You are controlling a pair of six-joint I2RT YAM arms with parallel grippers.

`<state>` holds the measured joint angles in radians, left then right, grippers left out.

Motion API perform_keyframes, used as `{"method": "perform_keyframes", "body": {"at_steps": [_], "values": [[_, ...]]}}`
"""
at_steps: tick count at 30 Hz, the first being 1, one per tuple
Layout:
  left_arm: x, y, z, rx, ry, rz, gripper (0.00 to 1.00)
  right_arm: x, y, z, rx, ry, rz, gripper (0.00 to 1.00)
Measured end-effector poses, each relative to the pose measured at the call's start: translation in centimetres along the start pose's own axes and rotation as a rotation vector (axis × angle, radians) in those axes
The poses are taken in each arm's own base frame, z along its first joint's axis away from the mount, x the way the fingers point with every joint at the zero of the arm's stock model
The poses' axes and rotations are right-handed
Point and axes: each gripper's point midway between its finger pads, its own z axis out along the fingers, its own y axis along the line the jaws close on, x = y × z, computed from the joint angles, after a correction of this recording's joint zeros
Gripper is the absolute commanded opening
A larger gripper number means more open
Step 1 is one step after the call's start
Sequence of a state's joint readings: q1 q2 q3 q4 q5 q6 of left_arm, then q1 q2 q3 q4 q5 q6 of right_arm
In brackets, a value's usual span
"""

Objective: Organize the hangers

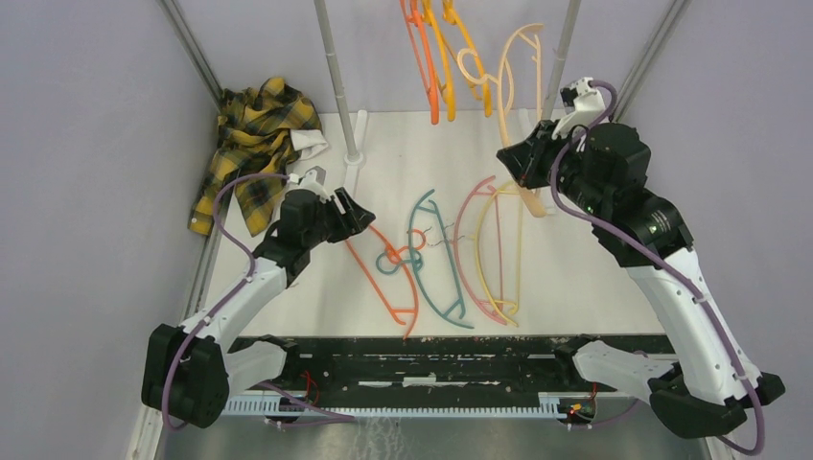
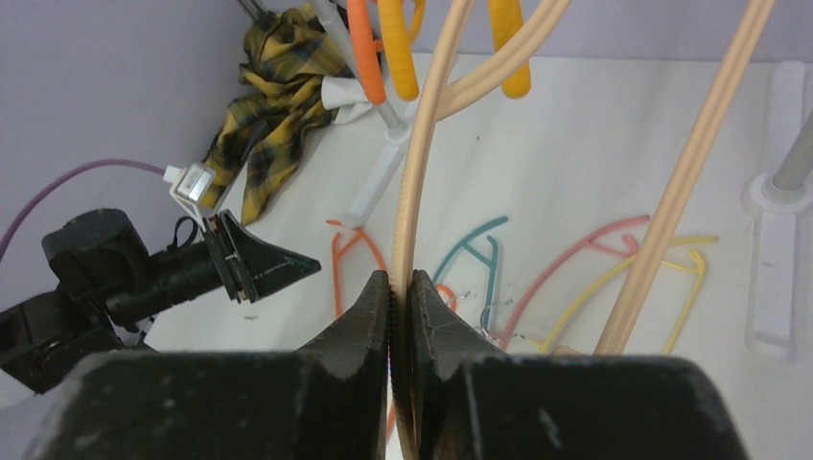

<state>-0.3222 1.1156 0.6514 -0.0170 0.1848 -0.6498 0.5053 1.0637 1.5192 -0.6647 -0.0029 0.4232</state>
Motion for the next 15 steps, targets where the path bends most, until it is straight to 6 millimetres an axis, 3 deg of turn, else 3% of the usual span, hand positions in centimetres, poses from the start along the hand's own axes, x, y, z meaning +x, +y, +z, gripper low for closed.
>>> {"method": "perform_keyframes", "body": {"at_steps": [6, 15], "values": [[-1.0, -0.8, -0.2, 0.015, -0.019, 0.004, 0.71, -3.0, -0.4, 2.9, -0.017, -0.074, 0.071, 0.01], [-2.1, -1.7, -0.3, 0.028, -0.037, 0.009, 0.71, -8.1, -3.5, 6.7, -0.08, -0.203, 0.283, 0.01]]}}
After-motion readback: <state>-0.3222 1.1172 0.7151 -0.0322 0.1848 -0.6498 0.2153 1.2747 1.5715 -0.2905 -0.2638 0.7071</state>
